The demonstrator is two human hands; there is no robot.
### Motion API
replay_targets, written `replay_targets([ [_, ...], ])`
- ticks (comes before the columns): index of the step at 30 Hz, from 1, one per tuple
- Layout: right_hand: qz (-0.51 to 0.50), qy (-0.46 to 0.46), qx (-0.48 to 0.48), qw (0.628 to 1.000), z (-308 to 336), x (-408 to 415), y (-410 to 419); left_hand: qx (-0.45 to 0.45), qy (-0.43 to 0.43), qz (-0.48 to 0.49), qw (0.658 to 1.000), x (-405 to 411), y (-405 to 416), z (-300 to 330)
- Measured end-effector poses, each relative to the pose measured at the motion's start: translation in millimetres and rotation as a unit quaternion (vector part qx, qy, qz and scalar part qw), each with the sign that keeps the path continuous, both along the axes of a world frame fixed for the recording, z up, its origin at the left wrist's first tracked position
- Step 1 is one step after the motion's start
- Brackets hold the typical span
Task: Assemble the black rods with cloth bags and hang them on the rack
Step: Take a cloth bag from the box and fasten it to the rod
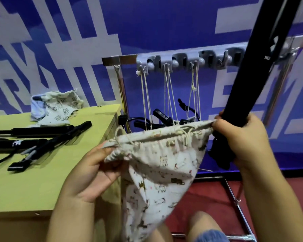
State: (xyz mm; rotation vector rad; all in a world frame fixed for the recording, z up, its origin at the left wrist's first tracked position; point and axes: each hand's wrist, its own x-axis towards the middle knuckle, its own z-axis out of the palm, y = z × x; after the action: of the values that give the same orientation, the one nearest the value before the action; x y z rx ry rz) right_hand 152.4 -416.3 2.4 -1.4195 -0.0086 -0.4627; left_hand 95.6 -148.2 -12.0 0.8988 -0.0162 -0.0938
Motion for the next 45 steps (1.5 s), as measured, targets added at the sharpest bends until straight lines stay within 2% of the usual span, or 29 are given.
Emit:
replay_targets([
  [2, 0.009, 0.007, -0.001, 1.000, -2.3, 2.7, 3.8, -0.133, -0.010, -0.056, 0.989, 2.4, -7.3, -1.1],
  [6, 0.024, 0.008, -0.001, 1.000, -6.8, 5.2, 2.3, -0.207, 0.003, 0.066, 0.976, -3.2, -20.2, 12.0],
  [8, 0.034, 0.007, 0.001, 0.999, -7.9, 5.1, 0.7, -0.159, 0.017, 0.115, 0.980, -2.7, -18.8, 16.3],
  [11, 0.048, -0.016, 0.012, 0.999, -6.3, 4.4, -1.4, -0.133, 0.024, -0.037, 0.990, 6.1, -23.3, 10.1],
  [12, 0.048, -0.039, 0.020, 0.998, -2.9, 3.2, -3.0, -0.117, 0.048, -0.049, 0.991, 6.7, -26.4, 9.1],
  [16, 0.060, -0.126, 0.074, 0.987, 18.0, 2.5, -12.4, -0.082, 0.132, -0.046, 0.987, 9.3, -43.2, 0.1],
  [21, 0.145, -0.188, 0.198, 0.951, 41.8, 3.4, -5.9, -0.042, 0.207, -0.052, 0.976, 20.0, -71.6, -17.6],
  [25, 0.178, -0.220, 0.260, 0.923, 57.0, -0.2, 8.9, -0.074, 0.211, -0.037, 0.974, 21.3, -89.3, -28.2],
  [28, 0.216, -0.193, 0.287, 0.913, 54.8, -1.4, 19.7, -0.045, 0.195, -0.012, 0.980, 23.1, -92.7, -31.3],
  [35, 0.276, -0.089, 0.224, 0.930, -6.1, -10.0, 31.7, 0.012, 0.106, 0.010, 0.994, 20.9, -88.5, -18.5],
  [39, 0.248, -0.033, 0.129, 0.959, -28.5, -6.8, 39.3, 0.060, 0.066, 0.025, 0.996, 16.0, -89.4, -16.1],
  [43, 0.248, -0.019, 0.063, 0.967, -35.0, -9.4, 39.7, 0.069, 0.030, -0.025, 0.997, 9.2, -86.7, -12.5],
  [45, 0.235, -0.017, -0.004, 0.972, -40.7, -8.6, 36.8, 0.078, 0.023, -0.012, 0.997, 9.0, -85.4, -8.5],
])
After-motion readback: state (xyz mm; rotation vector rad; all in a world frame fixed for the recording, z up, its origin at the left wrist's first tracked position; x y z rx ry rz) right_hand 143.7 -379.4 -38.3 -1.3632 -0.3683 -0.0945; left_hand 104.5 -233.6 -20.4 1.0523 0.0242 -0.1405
